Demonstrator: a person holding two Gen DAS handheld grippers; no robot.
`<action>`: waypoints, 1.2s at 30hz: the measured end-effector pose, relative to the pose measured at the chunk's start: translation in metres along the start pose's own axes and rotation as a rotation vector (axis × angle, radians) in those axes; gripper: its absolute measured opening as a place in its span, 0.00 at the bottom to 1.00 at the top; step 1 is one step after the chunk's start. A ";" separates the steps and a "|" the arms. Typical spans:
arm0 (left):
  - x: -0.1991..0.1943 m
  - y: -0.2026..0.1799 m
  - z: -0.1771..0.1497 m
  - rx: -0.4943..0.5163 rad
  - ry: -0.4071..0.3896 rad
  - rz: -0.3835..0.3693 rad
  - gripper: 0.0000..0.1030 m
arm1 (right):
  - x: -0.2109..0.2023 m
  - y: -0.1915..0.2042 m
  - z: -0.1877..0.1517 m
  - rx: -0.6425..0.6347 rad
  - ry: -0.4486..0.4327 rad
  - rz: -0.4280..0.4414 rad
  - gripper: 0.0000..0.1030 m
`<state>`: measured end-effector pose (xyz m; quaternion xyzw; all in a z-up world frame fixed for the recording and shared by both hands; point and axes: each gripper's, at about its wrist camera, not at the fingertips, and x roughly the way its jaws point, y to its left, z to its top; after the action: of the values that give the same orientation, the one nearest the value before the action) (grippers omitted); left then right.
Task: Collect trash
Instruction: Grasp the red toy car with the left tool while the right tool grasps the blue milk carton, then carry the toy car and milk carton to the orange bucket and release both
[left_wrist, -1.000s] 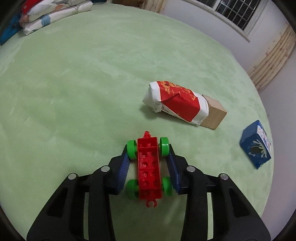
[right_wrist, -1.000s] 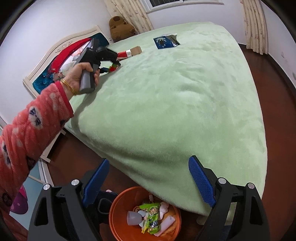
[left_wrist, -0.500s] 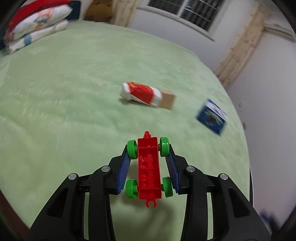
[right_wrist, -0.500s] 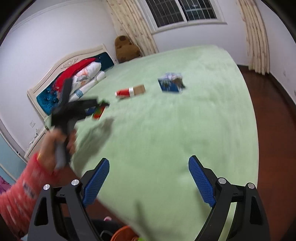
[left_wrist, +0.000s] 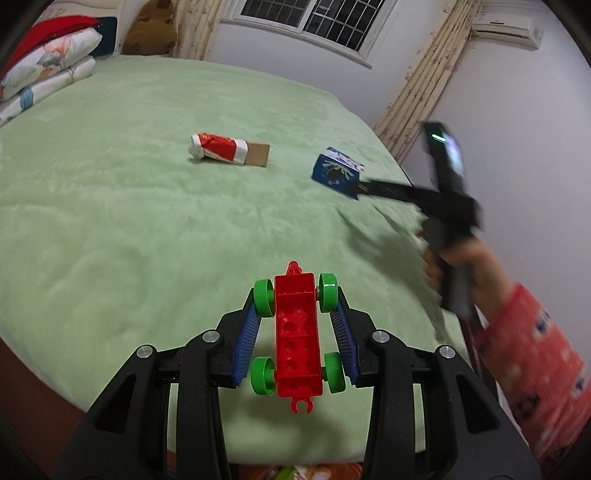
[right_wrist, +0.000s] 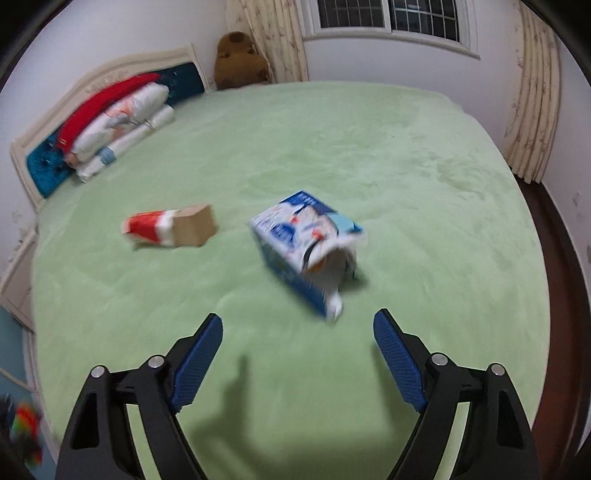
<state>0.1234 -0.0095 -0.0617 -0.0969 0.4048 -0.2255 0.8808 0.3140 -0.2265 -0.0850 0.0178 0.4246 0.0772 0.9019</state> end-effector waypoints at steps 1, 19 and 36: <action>-0.001 0.000 -0.002 -0.003 0.001 0.002 0.37 | 0.010 0.000 0.006 0.001 0.012 -0.014 0.73; -0.024 -0.012 -0.017 0.014 -0.004 0.013 0.37 | -0.047 0.022 -0.023 0.018 0.008 0.108 0.03; -0.083 -0.058 -0.089 0.114 0.038 0.033 0.37 | -0.249 0.051 -0.202 -0.039 -0.053 0.293 0.03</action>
<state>-0.0096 -0.0200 -0.0436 -0.0355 0.4094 -0.2355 0.8807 -0.0038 -0.2217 -0.0194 0.0643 0.3918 0.2157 0.8921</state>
